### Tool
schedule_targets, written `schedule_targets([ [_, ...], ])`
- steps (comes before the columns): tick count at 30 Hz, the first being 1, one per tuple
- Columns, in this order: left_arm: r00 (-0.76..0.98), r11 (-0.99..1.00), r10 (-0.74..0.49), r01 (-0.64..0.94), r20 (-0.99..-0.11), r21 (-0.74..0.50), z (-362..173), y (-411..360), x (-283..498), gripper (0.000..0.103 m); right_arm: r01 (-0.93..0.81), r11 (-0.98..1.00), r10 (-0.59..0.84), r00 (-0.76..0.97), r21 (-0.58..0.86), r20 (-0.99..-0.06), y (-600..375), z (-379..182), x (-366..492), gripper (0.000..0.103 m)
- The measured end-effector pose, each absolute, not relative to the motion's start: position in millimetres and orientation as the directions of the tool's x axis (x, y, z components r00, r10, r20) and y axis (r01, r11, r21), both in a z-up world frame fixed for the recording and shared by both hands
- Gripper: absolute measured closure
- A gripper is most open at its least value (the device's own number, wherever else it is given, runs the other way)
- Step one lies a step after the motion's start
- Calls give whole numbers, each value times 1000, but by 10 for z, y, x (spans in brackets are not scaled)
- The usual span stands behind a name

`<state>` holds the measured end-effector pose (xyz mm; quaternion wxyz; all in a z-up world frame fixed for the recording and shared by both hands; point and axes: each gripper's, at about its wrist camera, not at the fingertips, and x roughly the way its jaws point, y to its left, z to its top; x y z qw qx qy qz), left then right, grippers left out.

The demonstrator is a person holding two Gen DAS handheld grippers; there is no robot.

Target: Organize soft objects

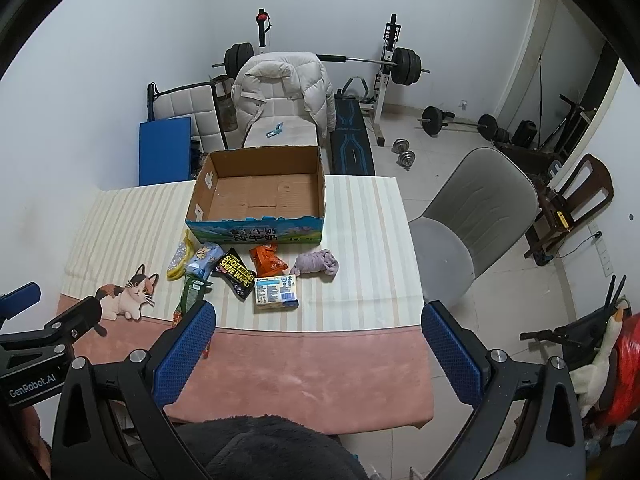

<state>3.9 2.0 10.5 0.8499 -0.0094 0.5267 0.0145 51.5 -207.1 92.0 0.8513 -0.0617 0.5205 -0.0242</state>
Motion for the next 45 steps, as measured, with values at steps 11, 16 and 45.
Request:
schedule_targets([
  [11, 456, 999, 21, -34, -890, 6, 128, -15, 8, 0, -19, 992, -101, 454, -123, -885, -2078, 937, 504, 0],
  [16, 459, 999, 20, -40, -888, 2, 140, 20, 34, 0, -20, 992, -99, 455, -121, -885, -2085, 933, 496, 0],
  [45, 469, 999, 20, -45, -883, -1, 199, 80, 93, 0, -31, 992, -96, 468, -124, -879, -1970, 972, 580, 0],
])
